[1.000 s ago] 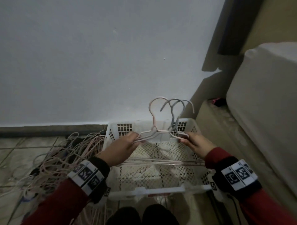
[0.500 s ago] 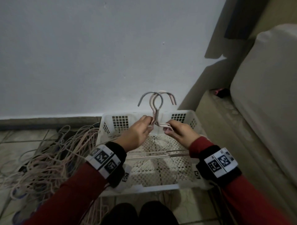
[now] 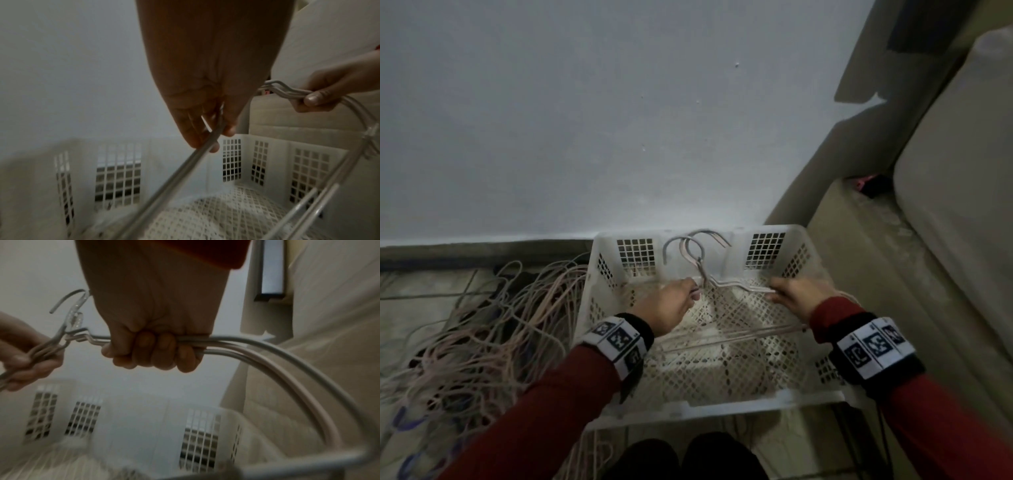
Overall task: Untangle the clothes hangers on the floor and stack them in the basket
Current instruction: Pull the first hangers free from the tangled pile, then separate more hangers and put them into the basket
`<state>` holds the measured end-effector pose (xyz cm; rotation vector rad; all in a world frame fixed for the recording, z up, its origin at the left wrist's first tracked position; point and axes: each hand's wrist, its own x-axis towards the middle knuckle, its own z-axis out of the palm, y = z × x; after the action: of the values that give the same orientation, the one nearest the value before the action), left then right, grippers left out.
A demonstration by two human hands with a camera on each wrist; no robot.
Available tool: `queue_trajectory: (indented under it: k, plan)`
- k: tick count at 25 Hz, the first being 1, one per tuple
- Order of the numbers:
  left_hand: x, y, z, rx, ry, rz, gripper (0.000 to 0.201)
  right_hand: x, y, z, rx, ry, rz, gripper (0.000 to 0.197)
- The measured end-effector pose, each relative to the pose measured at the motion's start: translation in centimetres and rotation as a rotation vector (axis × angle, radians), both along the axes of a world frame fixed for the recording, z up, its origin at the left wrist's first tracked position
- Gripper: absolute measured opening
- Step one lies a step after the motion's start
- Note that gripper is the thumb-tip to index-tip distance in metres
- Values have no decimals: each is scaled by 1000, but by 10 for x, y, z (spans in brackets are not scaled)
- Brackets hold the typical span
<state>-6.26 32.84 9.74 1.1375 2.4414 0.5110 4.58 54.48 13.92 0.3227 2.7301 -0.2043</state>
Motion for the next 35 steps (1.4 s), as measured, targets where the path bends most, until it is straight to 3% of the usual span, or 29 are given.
queue_trajectory:
  k: [5,8,11,15,16,17,19,21,23,25,27,30,35]
  plan:
    - [-15,22,-37,-41,-67,52,24,-32,5,-56,-218,-217,-89,24]
    - [-24,28,-62,-123,-264,150,25,-46,9,-95,-147,-369,-48,30]
    - [-21,34,-89,-278,-325,165,36,-40,27,-151,60,-549,-12,46]
    - [-15,40,-125,-422,-315,86,49,-17,17,-152,226,-447,102,46]
    - [-14,39,-130,-440,-329,85,50,-13,7,-136,231,-482,91,48]
    - [-14,38,-131,-451,-333,73,51,-15,15,-155,213,-478,112,51]
    - [-12,33,-123,-486,-354,59,52,-9,22,-153,125,-492,28,50]
    - [-11,23,-106,-498,-361,50,51,-16,28,-152,30,-487,25,64]
    - [-14,9,-80,-452,-348,49,49,-26,19,-131,33,-446,124,55]
    - [-18,-9,-50,-347,-331,86,49,-40,-1,-106,-88,-317,15,49]
    - [-15,-38,-20,-180,-301,167,47,-51,-30,-85,-156,-150,28,45]
    - [-2,-98,6,76,-253,368,41,-66,-85,-56,-254,15,149,39]
    - [37,-213,0,393,-90,801,30,-89,-199,-37,-481,219,352,34]
